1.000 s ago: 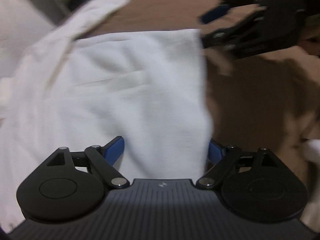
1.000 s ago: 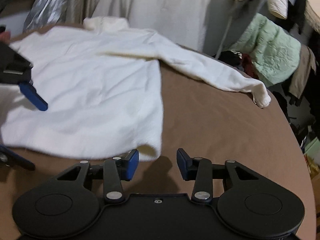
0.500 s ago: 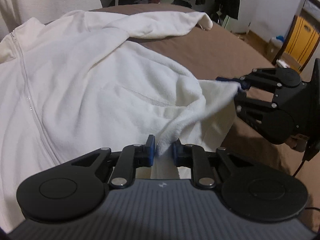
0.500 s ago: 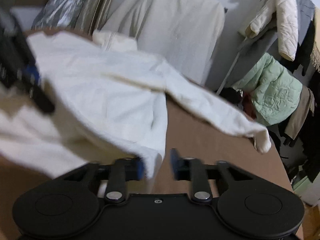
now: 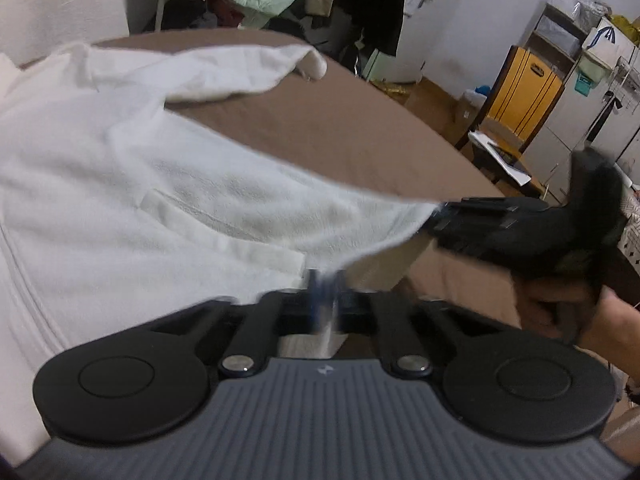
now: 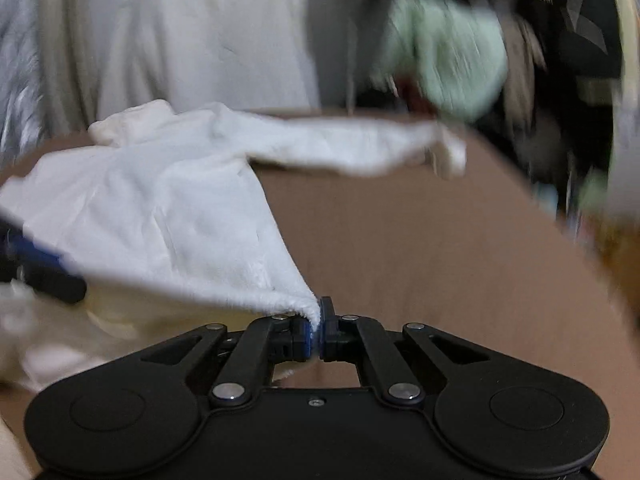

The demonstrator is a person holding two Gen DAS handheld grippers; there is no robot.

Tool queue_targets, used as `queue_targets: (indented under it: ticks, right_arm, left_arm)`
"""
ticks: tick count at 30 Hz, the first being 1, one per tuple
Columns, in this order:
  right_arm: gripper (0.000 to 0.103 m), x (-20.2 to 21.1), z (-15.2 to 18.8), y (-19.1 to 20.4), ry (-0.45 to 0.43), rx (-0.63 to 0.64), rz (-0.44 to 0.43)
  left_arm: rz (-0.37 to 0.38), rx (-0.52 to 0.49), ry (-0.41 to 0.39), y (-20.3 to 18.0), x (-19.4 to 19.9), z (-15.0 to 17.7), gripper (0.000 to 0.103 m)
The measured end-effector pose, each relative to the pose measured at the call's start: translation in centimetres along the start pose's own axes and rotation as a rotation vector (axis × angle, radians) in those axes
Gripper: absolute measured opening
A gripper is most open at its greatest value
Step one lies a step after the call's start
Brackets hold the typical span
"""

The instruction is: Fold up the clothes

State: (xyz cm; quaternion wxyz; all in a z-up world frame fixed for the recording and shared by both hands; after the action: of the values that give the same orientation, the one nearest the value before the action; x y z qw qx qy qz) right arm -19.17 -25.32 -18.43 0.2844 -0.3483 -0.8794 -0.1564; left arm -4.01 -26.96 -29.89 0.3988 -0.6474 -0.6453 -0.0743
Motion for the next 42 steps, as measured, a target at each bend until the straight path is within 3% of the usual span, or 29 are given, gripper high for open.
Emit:
queue_targets:
  ticks: [1, 2, 3, 6, 7, 9, 11, 13, 15, 16, 17, 19, 22, 28, 33, 35, 38, 42]
  right_arm:
    - [0.003, 0.7, -0.2, -0.2, -0.023, -0.056, -0.063]
    - [0.003, 2.7, -0.8, -0.3, -0.11, -0.061, -0.131]
    - [0.002, 4.2, -1.1, -0.5, -0.172, -0.037, -0.139]
    - [0.002, 4.6, -0.8, -2.3, -0.166, 0.003, -0.033]
    - [0.002, 3.4, 0.2, -3.2, -0.118, -0.01, 0.009]
    - [0.002, 0.4, 2.6, -5.0, 0.014, -0.087, 0.062]
    - [0.003, -1.7, 4.5, -6.4, 0.128, -0.192, 0.067]
    - [0.006, -2.2, 4.8, -6.8, 0.165, -0.208, 0.059]
    - [0.012, -1.8, 4.3, -6.7, 0.184, -0.156, 0.068]
    - [0.033, -1.5, 4.0, -6.7, 0.186, -0.128, 0.078]
    - [0.046, -1.1, 3.7, -6.8, 0.179, -0.11, 0.092]
    - [0.045, -0.3, 3.5, -6.9, 0.167, -0.084, 0.107]
    - [0.045, 0.6, 3.6, -6.9, 0.147, -0.054, 0.108]
    - [0.045, 1.5, 2.8, -7.5, 0.099, -0.103, 0.052]
    - [0.046, 0.2, 3.8, -8.2, 0.255, 0.003, 0.061]
    - [0.046, 0.8, 3.7, -8.5, 0.241, 0.039, 0.07]
    - [0.047, 1.4, 1.9, -9.1, 0.189, -0.023, 0.02]
    - [0.048, 0.5, -1.2, -8.7, 0.13, -0.116, -0.071]
  left_arm:
    - [0.018, 0.016, -0.009, 0.2, 0.3, 0.0, 0.003]
    - [0.04, 0.038, -0.028, 0.4, 0.8, -0.3, 0.003]
    - [0.054, 0.062, -0.026, 0.6, 0.8, -0.6, 0.003]
    - [0.078, 0.131, 0.027, 0.9, 0.2, -1.3, 0.004]
    - [0.041, 0.13, 0.076, 1.1, -0.5, -1.1, 0.008]
    - [-0.143, 0.095, 0.22, 2.1, -2.6, 0.5, 0.009]
    - [-0.243, 0.095, 0.286, 3.6, -3.3, 1.7, 0.01]
    - [-0.209, 0.178, 0.229, 5.2, -1.6, 1.0, 0.016]
    - [-0.179, 0.25, 0.155, 6.7, 0.5, -0.1, 0.033]
    - [-0.207, 0.252, 0.122, 7.3, 1.5, -0.6, 0.046]
    - [-0.252, 0.247, 0.097, 7.8, 2.5, -1.0, 0.054]
    - [-0.343, 0.235, 0.045, 8.9, 4.4, -1.9, 0.055]
    - [-0.486, 0.231, 0.033, 11.0, 6.2, -1.7, 0.059]
    - [-0.629, 0.345, -0.015, 15.9, 12.4, 0.5, 0.062]
    - [-0.748, 0.441, -0.056, 20.0, 17.5, 2.4, 0.084]
    - [-0.796, 0.479, -0.073, 21.6, 19.6, 3.2, 0.085]
    - [-0.867, 0.537, -0.098, 24.0, 22.7, 4.4, 0.085]
    - [-0.786, 0.678, -0.168, 27.5, 25.3, 7.3, 0.084]
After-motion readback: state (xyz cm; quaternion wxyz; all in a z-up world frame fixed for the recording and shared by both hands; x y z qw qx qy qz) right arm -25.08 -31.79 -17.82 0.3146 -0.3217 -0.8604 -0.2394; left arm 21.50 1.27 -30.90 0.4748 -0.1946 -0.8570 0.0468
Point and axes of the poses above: each gripper's, at about its wrist camera, not at the fingertips, and x roughly against the way its jaws point, y to its left, z to its underside, the point moved 3 cm from there along -x, roughly the way its jaws point, and after that the axes turned 7 degrees about z, right-handed, at the moved point
